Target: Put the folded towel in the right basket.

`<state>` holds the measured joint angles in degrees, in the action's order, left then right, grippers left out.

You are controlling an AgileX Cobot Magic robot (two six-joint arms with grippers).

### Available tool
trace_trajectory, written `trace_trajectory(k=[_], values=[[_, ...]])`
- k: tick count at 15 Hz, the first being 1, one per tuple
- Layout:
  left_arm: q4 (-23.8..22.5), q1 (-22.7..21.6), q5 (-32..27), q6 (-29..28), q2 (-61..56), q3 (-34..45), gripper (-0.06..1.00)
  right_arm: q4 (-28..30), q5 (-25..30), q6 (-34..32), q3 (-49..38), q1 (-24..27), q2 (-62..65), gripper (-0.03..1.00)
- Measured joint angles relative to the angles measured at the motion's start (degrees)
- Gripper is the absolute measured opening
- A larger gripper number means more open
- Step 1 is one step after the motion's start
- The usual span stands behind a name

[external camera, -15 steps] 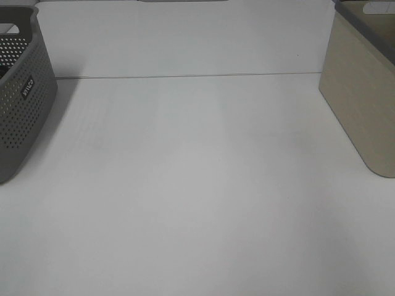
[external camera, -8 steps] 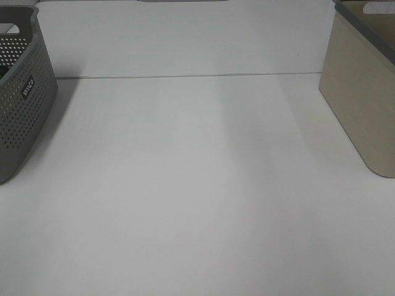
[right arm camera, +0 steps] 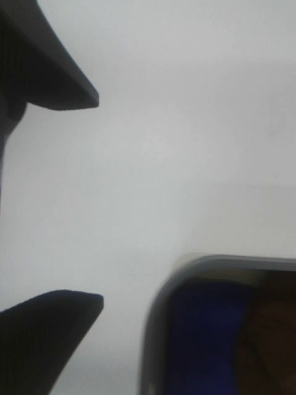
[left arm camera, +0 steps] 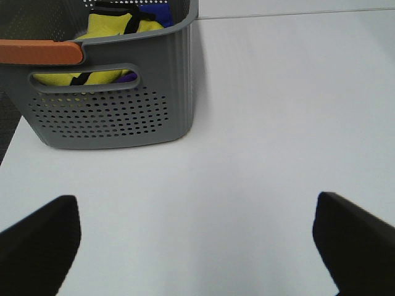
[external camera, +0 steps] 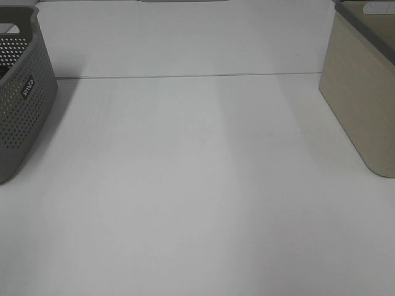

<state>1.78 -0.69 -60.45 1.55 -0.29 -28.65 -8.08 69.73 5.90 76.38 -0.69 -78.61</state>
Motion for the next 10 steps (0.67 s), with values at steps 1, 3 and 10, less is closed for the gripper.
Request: trace_trajectory(k=[1,3,10], values=[[0.0,0.0,0.0,0.0,0.0,0.0,0.97,0.6,0.0,0.0,-12.5,0.0,8.0,0.75],[0.0,0.0,0.0,0.0,0.0,0.0,0.97,0.8,-0.1,0.0,-23.0,0.0,15.5,0.75],[0.0,0.0,0.0,0.0,0.0,0.0,0.97,1.5,-1.5,0.0,-44.7,0.0,44.9,0.75]])
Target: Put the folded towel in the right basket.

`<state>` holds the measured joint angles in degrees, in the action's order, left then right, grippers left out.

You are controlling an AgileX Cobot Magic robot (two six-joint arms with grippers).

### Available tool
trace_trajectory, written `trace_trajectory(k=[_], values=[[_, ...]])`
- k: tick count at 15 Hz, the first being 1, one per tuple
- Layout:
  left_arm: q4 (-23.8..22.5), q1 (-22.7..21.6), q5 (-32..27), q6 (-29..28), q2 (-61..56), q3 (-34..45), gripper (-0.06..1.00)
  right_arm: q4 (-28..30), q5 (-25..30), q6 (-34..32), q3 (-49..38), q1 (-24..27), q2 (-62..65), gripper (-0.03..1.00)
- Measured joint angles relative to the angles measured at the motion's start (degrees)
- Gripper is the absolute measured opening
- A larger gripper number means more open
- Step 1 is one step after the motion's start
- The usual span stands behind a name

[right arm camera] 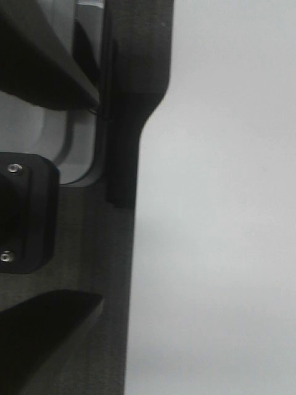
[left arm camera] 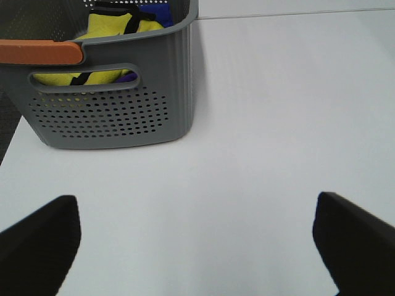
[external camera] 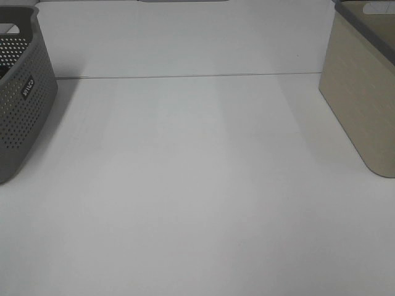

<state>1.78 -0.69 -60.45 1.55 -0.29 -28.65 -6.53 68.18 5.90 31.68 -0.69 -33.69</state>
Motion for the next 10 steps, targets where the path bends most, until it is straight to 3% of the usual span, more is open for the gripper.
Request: trace_trajectory(k=[4,10], values=[[0.0,0.0,0.0,0.0,0.0,0.0,0.97,2.9,-6.5,0.1,-1.2,0.0,17.2,0.75],[0.0,0.0,0.0,0.0,0.0,0.0,0.97,2.7,-7.1,1.1,-2.5,0.0,24.3,0.75]])
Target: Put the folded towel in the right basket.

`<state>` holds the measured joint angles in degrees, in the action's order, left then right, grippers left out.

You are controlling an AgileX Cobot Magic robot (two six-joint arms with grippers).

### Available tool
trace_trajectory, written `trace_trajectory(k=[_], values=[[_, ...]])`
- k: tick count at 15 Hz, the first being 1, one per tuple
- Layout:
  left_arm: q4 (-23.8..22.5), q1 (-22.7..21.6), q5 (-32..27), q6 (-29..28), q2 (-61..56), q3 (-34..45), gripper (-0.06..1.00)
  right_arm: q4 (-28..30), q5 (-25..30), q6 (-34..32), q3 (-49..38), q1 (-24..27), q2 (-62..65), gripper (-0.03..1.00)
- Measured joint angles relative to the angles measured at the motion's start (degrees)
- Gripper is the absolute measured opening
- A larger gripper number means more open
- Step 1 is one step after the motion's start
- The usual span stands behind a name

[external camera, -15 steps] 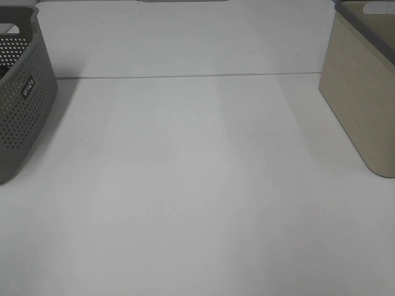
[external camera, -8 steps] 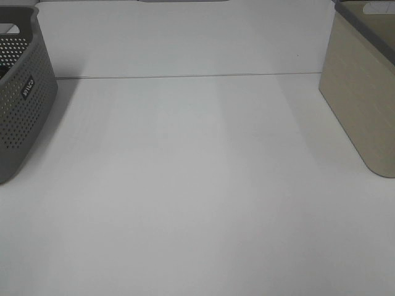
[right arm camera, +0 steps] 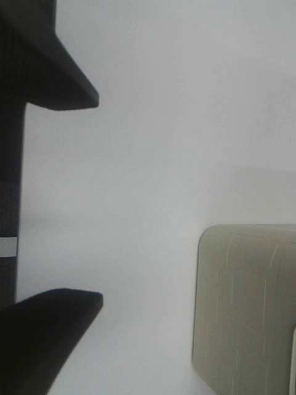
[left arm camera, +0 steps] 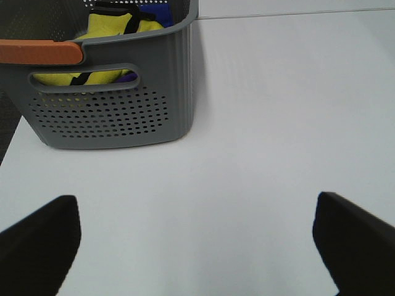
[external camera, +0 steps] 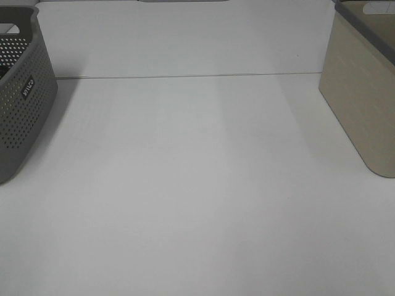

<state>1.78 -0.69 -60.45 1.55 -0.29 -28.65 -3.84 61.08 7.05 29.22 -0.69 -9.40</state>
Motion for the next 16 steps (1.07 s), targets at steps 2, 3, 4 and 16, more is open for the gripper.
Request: trace_trajectory(k=[2,3,4,16], values=[[0.0,0.0,0.0,0.0,0.0,0.0,0.97,-0.1,0.0,0.0,0.0,0.0,0.3,0.75],[0.0,0.0,0.0,0.0,0.0,0.0,0.97,-0.1,0.0,0.1,0.0,0.0,0.3,0.75],[0.0,0.0,0.0,0.0,0.0,0.0,0.97,-0.1,0.0,0.1,0.0,0.0,0.3,0.75],[0.0,0.0,0.0,0.0,0.0,0.0,0.97,-0.2,0.0,0.1,-0.1,0.0,9.1,0.75]])
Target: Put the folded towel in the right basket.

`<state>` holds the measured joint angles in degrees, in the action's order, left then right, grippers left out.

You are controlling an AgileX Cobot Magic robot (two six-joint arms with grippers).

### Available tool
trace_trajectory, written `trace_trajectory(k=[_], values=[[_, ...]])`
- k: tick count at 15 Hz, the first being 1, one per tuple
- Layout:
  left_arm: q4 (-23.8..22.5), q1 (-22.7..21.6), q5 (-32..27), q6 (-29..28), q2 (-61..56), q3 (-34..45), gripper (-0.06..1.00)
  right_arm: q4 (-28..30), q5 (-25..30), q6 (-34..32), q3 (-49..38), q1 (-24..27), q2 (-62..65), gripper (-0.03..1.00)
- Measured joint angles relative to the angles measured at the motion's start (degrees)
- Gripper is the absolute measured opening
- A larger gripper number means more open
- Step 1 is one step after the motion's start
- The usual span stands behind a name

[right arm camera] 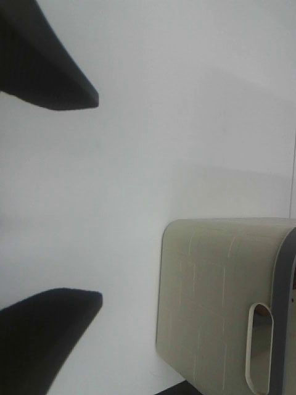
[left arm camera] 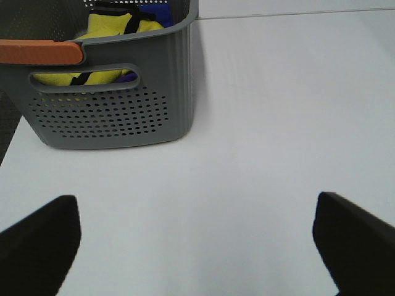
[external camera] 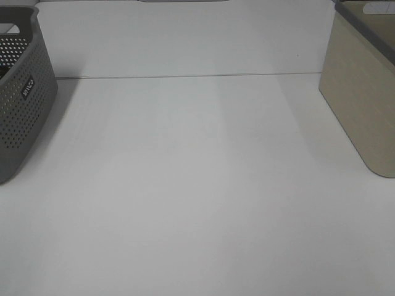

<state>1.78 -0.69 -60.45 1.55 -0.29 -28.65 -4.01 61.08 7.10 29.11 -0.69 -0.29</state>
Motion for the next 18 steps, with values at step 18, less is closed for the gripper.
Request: trace_trajectory(k=[18], values=[[0.0,0.0,0.0,0.0,0.0,0.0,0.97,-0.1,-0.1,0.0,0.0,0.0,0.7,0.75]])
